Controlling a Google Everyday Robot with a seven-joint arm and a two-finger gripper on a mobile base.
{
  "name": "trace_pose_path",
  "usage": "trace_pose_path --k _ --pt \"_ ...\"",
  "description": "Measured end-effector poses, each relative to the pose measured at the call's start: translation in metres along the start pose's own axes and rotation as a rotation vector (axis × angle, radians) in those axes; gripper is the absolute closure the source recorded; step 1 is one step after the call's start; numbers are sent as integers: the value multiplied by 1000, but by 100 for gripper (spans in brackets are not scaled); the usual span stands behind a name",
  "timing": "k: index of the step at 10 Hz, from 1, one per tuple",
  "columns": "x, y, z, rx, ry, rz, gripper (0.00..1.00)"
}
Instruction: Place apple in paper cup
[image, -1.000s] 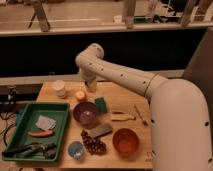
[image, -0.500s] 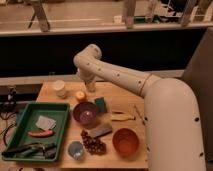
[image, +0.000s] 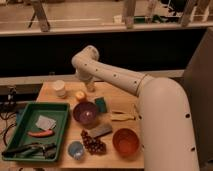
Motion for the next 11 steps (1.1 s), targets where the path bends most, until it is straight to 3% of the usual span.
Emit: trace_pose_path --k 11 --pt "-15 5 46 -30 -75 -85 20"
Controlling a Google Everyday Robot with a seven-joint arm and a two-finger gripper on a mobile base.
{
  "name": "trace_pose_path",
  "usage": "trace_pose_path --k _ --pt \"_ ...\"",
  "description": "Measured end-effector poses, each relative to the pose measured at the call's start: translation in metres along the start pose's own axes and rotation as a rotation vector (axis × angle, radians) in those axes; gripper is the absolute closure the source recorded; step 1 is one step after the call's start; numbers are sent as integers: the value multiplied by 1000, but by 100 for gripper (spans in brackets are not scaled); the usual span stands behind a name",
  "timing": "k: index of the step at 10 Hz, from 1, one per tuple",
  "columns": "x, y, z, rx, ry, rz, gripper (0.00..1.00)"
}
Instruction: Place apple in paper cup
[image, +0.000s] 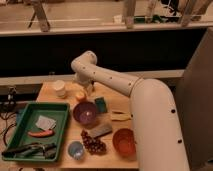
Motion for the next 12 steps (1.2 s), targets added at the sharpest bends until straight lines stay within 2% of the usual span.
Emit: trace_pose_path --k 12 --pt "-8 16 39 -39 -60 -78 20"
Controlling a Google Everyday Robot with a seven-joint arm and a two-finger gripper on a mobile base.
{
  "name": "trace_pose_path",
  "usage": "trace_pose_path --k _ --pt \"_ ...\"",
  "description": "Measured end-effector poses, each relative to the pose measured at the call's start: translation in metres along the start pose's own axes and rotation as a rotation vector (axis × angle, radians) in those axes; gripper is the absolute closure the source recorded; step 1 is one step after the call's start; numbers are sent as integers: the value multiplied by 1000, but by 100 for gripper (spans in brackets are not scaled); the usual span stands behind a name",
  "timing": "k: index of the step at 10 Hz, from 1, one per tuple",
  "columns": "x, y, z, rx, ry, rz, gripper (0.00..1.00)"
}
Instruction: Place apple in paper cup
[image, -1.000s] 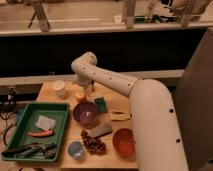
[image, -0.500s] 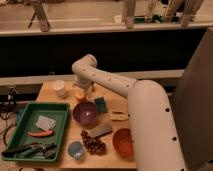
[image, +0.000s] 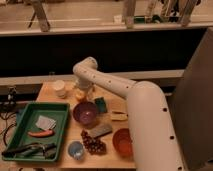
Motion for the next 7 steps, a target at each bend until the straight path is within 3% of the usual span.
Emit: trace_pose_path --k 3,7 --pt "-2 3 6 -7 -3 -20 20" --pt "3 -12 13 -3 1 -44 20"
